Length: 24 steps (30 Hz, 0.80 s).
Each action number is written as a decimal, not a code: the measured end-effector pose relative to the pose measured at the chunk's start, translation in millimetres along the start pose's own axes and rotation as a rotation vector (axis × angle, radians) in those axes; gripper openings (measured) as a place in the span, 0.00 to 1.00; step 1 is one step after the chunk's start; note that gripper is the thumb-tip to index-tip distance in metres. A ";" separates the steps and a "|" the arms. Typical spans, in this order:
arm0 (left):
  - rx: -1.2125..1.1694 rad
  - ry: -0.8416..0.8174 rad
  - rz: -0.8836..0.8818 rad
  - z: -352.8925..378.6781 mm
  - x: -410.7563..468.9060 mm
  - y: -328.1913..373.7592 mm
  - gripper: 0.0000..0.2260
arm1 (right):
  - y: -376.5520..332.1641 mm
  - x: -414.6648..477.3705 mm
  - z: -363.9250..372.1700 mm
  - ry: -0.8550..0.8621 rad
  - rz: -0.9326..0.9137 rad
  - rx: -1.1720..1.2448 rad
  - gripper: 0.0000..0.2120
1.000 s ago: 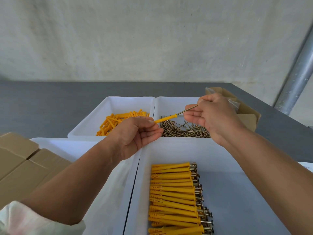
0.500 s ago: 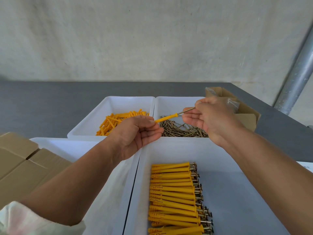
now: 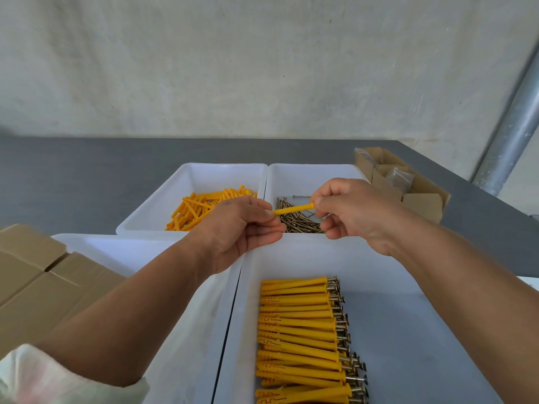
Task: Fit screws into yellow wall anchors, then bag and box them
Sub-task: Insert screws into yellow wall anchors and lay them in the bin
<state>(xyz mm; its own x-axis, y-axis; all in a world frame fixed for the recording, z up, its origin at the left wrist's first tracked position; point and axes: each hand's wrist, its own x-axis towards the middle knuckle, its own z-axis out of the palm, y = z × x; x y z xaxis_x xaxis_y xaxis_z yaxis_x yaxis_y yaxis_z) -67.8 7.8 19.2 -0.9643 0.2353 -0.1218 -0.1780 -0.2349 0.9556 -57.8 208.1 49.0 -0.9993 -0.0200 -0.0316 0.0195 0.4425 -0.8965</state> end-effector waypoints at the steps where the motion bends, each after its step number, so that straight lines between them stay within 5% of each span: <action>1: 0.005 0.000 0.002 0.5 -0.1 -0.1 0.05 | -1.2 -1.2 -0.6 -0.013 -0.005 -0.032 0.09; 16: 0.198 -0.013 0.060 5.3 -1.5 -5.1 0.01 | -8.4 -34.1 -3.5 -0.250 -0.157 -0.800 0.08; 24: 0.246 -0.002 0.069 6.3 -4.2 -5.2 0.03 | 6.6 -51.1 15.0 -0.246 -0.260 -0.983 0.05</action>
<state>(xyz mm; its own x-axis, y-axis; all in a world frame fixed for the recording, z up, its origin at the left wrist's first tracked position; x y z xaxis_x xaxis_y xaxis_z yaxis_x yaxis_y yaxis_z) -61.5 14.0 16.4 -0.9720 0.2290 -0.0537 -0.0585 -0.0144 0.9982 -6.1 198.5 38.1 -0.9327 -0.3523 -0.0772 -0.3400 0.9302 -0.1381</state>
